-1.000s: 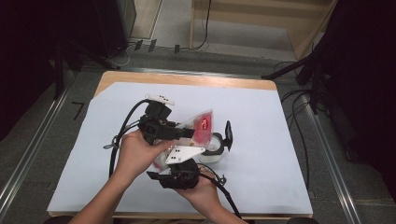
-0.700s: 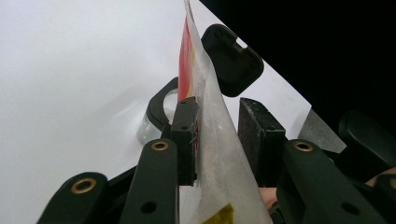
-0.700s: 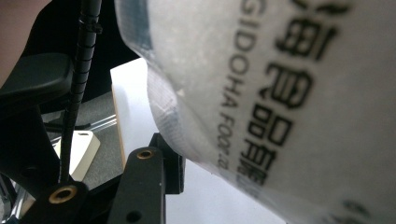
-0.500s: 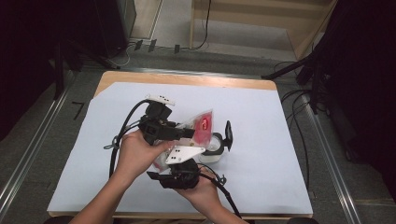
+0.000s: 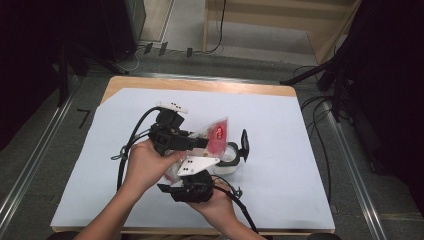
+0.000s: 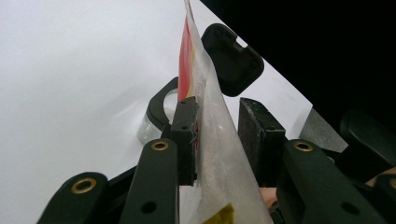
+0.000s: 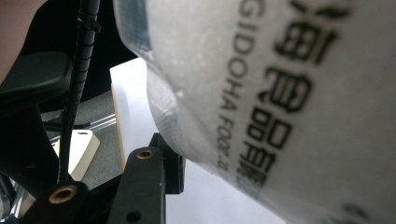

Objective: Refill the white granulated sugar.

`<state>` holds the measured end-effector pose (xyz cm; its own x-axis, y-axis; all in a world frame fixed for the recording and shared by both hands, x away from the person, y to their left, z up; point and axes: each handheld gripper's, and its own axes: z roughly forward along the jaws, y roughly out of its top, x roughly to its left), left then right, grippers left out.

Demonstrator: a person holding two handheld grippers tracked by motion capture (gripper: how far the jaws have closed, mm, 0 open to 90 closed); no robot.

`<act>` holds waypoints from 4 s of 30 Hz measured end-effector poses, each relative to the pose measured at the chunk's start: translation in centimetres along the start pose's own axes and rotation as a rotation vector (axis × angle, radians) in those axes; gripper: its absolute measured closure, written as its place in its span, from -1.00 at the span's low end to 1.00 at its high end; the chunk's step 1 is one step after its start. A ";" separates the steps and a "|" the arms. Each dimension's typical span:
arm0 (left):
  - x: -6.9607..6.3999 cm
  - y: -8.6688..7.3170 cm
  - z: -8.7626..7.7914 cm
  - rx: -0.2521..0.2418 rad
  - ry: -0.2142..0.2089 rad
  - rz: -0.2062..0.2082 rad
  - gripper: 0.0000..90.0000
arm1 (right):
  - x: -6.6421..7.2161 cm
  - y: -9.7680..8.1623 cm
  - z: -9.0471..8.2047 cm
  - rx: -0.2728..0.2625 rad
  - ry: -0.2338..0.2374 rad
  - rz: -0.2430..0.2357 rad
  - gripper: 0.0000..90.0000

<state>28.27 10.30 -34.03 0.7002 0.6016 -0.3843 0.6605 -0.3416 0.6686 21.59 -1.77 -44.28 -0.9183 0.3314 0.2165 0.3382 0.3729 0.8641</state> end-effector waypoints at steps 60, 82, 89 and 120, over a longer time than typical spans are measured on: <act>0.1 0.2 0.0 0.006 0.008 -0.003 0.54 | -0.1 0.1 0.1 -0.001 -0.001 0.012 0.39; 0.2 0.5 0.0 0.013 0.008 -0.003 0.54 | -0.1 0.4 0.1 -0.006 0.007 0.016 0.38; 0.3 0.5 0.0 0.013 0.008 0.000 0.54 | -0.2 0.4 0.2 -0.005 0.007 0.019 0.36; 1.2 2.3 -0.1 -0.006 0.042 -0.034 0.59 | -2.0 1.8 0.5 -0.016 -0.010 0.000 0.39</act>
<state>30.60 10.38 -32.91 0.6652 0.6429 -0.3797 0.6820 -0.3161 0.6595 24.09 -1.35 -43.35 -0.9162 0.3401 0.2121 0.3350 0.3593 0.8710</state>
